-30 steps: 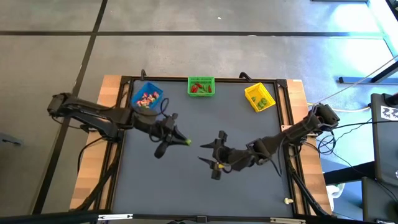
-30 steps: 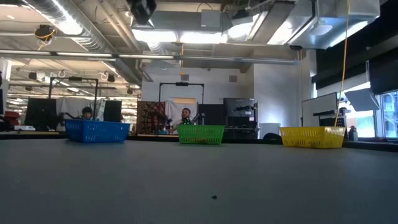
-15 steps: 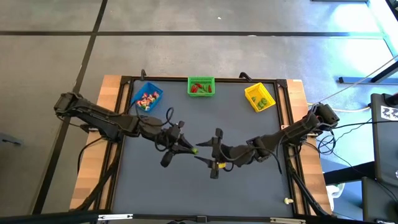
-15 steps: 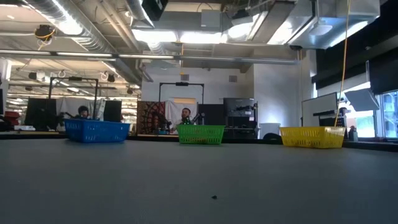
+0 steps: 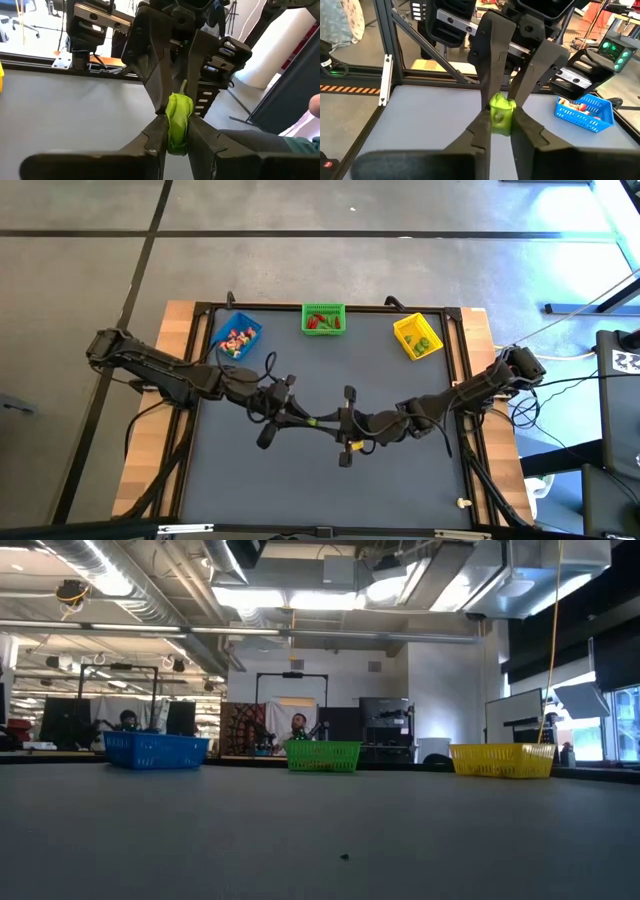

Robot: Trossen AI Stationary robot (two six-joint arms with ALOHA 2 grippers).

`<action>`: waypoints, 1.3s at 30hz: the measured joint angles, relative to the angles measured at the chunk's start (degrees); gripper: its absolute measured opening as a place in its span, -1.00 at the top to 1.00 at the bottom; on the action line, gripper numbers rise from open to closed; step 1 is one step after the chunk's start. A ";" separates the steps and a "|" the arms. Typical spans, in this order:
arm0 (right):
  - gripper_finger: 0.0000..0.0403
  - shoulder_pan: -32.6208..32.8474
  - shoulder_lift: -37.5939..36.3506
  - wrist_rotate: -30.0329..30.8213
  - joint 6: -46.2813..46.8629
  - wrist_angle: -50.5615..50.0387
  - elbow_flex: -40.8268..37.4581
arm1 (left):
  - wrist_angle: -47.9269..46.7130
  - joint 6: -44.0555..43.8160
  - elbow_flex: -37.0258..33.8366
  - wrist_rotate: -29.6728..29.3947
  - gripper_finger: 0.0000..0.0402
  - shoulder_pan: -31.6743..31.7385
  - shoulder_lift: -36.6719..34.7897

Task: Sort produce into baskets
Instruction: Put the green chili pepper into the yellow bin

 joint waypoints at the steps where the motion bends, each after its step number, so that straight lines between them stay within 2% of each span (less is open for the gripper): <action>1: 0.79 0.00 0.00 0.00 -0.03 -0.09 0.00 | -0.04 -0.16 0.00 0.00 0.71 0.00 0.00; 4: 0.80 0.00 0.00 -0.08 -0.07 -0.14 0.00 | -0.16 -1.36 0.00 0.05 0.59 0.00 0.00; 11: 0.79 0.08 -0.21 1.64 -0.11 -3.19 0.00 | -2.30 -1.08 0.00 -0.15 0.11 0.08 -0.33; 15: 0.79 0.17 -1.67 2.86 0.68 -7.71 -0.07 | -5.87 -0.53 0.00 -0.35 -0.04 0.22 -0.57; 21: 0.79 0.17 -4.49 4.90 4.78 -17.38 -0.06 | -12.26 -0.46 0.00 -3.37 -0.09 0.11 -0.54; 39: 0.78 0.11 -15.72 11.66 24.79 -54.01 -0.04 | -13.03 -0.43 0.00 -5.25 -0.09 0.04 -0.50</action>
